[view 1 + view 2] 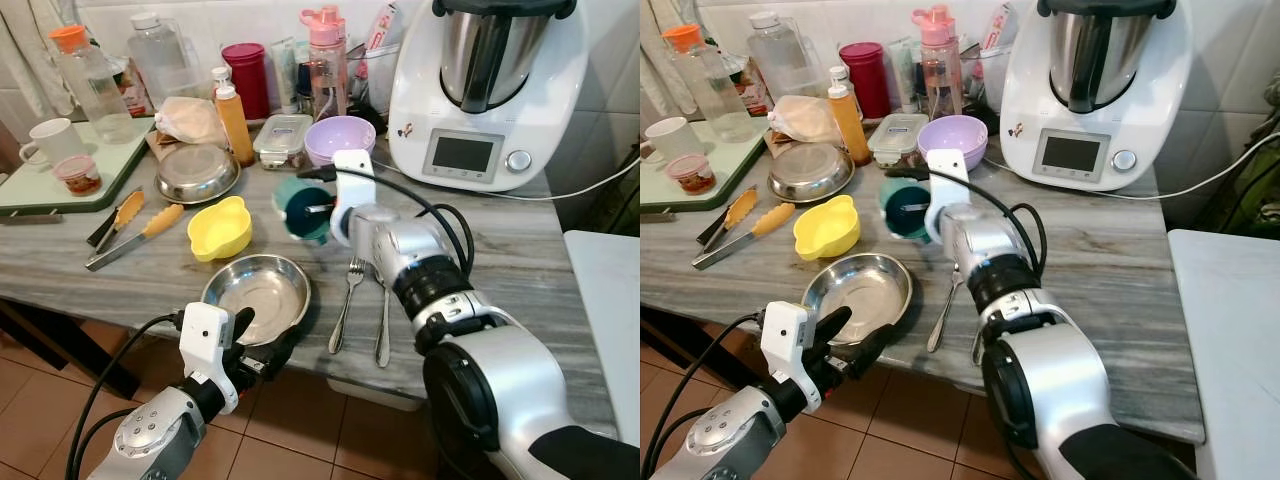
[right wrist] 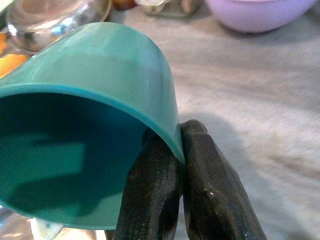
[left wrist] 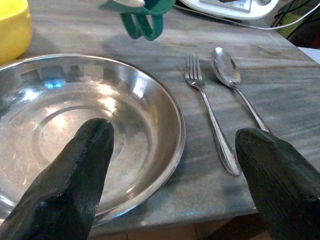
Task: Setting the table
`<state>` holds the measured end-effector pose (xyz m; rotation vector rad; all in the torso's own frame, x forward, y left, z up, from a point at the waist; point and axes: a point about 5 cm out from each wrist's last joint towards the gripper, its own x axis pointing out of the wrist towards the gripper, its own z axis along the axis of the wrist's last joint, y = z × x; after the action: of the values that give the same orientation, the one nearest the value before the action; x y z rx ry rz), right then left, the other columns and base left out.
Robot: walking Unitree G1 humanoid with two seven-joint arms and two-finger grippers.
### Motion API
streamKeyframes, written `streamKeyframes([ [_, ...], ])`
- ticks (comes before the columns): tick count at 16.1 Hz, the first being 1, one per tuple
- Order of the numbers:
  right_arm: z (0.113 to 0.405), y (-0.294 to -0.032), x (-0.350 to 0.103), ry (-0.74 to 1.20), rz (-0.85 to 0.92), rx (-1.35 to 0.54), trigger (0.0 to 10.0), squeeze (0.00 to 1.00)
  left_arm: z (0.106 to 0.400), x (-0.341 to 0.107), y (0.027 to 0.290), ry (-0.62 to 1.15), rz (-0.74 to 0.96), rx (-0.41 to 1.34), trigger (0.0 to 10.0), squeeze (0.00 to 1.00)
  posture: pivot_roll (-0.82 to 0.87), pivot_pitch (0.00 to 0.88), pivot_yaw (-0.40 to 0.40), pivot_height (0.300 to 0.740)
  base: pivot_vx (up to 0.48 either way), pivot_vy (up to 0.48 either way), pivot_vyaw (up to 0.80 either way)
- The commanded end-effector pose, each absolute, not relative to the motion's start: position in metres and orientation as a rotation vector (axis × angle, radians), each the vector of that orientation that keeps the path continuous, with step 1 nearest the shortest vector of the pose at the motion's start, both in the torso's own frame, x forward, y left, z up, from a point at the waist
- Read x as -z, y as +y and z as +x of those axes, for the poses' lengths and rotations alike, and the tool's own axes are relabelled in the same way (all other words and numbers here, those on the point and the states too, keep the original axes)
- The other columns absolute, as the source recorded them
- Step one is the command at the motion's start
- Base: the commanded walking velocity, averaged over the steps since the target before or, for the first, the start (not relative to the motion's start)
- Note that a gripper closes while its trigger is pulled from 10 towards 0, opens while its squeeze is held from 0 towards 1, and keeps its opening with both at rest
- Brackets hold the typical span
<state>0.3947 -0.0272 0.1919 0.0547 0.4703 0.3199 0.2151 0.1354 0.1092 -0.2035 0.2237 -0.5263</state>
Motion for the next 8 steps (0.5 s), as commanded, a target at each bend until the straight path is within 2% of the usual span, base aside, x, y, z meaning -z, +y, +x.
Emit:
streamKeyframes([
  [1,0.3956,-0.0214,-0.2098,0.448,0.068,-0.331,0.0,0.0,0.2158,-0.1066,0.1371,0.236,-0.185,0.515,10.0,0.0,-0.07,0.03,0.079,0.74,0.0,0.0,0.0],
  [6,0.3904,-0.0204,-0.212,0.526,0.102,-0.325,0.0,0.0,0.214,-0.1045,0.1367,0.248,-0.181,0.517,10.0,0.0,-0.07,0.034,0.074,0.74,0.0,0.0,0.0],
  [8,0.386,-0.0278,-0.2075,0.587,0.123,-0.292,0.0,0.0,0.214,-0.1031,0.1355,0.255,-0.18,0.521,10.0,0.0,-0.08,0.038,0.069,0.74,0.0,0.0,0.0],
])
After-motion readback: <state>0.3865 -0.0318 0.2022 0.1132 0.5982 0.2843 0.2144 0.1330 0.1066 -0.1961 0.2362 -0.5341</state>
